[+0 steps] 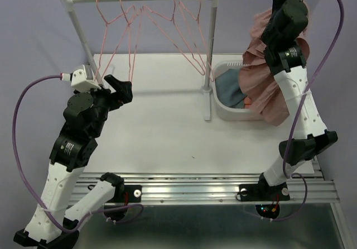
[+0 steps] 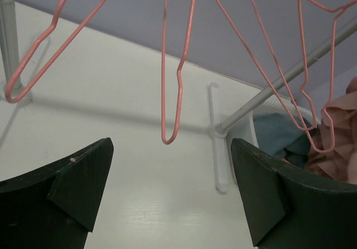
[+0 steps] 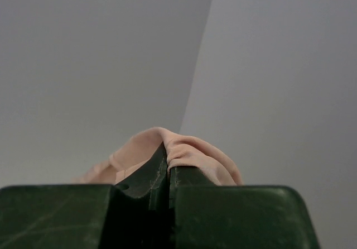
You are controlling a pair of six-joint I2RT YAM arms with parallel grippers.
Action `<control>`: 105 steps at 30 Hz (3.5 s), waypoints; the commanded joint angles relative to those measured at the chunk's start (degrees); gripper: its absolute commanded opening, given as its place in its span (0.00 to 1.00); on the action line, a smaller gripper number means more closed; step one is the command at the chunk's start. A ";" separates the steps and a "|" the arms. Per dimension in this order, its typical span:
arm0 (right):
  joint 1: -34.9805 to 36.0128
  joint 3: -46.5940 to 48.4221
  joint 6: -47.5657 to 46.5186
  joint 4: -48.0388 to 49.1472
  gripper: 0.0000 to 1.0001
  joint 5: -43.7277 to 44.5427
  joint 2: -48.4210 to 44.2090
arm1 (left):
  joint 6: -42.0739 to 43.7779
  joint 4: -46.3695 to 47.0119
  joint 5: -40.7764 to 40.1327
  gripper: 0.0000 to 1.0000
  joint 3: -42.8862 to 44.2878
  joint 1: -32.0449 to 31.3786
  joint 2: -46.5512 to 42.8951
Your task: Remove the skirt from the hanger
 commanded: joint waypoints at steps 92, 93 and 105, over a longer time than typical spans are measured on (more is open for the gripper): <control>-25.14 -46.86 49.75 -23.56 0.01 -45.56 -18.19 | 0.01 -4.95 -0.61 0.99 -11.95 -0.31 -10.04; -25.14 -45.46 49.93 -20.50 0.01 -48.58 -17.05 | -0.17 -5.04 -0.79 0.99 -12.04 -0.31 -9.87; -24.62 -57.66 55.90 2.55 0.01 -54.76 -2.99 | -1.84 -6.09 -1.31 0.99 -12.30 -0.31 -8.64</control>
